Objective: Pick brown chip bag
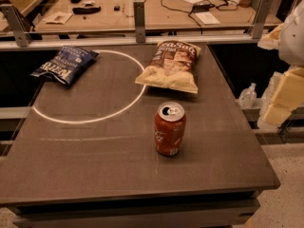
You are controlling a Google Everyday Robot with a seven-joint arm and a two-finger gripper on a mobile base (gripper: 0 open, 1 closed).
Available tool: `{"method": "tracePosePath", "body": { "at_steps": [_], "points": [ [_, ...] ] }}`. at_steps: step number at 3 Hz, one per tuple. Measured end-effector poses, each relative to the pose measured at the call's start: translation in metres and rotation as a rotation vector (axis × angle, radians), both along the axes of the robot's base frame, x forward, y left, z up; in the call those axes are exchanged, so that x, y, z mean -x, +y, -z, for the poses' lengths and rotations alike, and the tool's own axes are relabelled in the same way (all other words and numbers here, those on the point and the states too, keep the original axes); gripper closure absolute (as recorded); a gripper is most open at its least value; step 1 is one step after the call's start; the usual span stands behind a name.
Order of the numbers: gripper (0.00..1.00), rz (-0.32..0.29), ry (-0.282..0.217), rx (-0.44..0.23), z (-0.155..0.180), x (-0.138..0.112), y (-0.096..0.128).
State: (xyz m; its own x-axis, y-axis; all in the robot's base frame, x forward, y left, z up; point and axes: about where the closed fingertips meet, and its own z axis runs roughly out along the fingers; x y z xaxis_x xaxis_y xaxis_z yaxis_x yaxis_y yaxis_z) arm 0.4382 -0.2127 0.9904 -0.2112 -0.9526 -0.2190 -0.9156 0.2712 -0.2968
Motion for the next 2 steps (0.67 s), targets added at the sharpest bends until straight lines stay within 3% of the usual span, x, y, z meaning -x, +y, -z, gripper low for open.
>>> {"method": "tracePosePath", "body": {
  "at_steps": [1, 2],
  "points": [
    [0.0, 0.0, 0.0, 0.0, 0.0, 0.0, 0.0],
    [0.0, 0.028, -0.016, -0.041, -0.0025, -0.0008, -0.0021]
  ]
}}
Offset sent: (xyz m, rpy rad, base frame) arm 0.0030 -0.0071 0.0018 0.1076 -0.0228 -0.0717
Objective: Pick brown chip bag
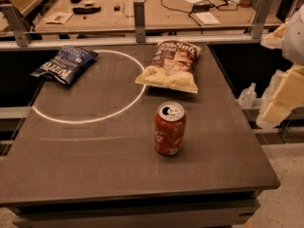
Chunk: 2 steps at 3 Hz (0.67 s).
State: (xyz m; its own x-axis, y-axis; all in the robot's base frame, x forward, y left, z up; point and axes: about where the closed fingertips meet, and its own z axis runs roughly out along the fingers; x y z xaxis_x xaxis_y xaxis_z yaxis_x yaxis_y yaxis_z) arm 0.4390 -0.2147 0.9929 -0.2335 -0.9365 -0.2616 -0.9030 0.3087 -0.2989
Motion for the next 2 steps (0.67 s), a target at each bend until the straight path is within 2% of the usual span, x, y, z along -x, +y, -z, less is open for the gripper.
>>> {"method": "tracePosePath", "body": {
  "at_steps": [1, 2],
  "points": [
    [0.0, 0.103, -0.023, -0.124, 0.0, 0.0, -0.01],
    [0.0, 0.233, -0.046, -0.268, 0.005, 0.001, -0.022]
  ]
}}
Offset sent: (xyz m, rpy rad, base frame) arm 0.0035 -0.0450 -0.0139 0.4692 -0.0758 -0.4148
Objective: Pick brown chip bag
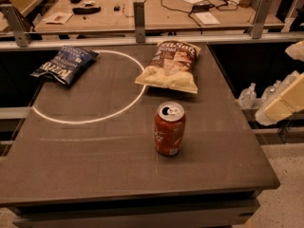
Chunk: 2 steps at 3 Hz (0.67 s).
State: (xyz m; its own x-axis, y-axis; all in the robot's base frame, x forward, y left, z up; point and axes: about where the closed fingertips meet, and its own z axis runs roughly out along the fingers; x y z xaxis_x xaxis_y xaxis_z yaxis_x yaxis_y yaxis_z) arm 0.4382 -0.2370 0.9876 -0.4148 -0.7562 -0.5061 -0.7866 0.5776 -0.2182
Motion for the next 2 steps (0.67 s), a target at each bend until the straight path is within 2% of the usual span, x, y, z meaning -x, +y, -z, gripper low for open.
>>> {"method": "tracePosePath", "body": {
  "at_steps": [1, 2],
  "points": [
    [0.0, 0.152, 0.012, -0.168, 0.011, -0.001, -0.017],
    [0.0, 0.307, 0.097, -0.333, 0.027, -0.002, -0.031]
  ]
}}
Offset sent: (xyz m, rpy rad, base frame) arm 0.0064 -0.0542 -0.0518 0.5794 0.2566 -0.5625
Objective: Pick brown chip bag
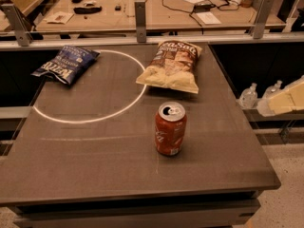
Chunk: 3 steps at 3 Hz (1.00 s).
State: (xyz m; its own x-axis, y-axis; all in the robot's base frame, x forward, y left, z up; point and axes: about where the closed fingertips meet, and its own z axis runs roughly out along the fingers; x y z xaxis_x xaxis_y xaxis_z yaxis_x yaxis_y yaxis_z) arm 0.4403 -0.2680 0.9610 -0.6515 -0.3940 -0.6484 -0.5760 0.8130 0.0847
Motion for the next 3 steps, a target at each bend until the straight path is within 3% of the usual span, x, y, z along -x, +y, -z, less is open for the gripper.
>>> {"method": "tracePosePath", "body": {
  "at_steps": [1, 2, 3],
  "points": [
    [0.0, 0.134, 0.099, -0.16, 0.0149, -0.0025, -0.009],
    [0.0, 0.224, 0.174, -0.294, 0.0235, -0.0051, -0.0107],
    [0.0, 0.227, 0.178, -0.301, 0.0214, -0.005, -0.0075]
  ]
}}
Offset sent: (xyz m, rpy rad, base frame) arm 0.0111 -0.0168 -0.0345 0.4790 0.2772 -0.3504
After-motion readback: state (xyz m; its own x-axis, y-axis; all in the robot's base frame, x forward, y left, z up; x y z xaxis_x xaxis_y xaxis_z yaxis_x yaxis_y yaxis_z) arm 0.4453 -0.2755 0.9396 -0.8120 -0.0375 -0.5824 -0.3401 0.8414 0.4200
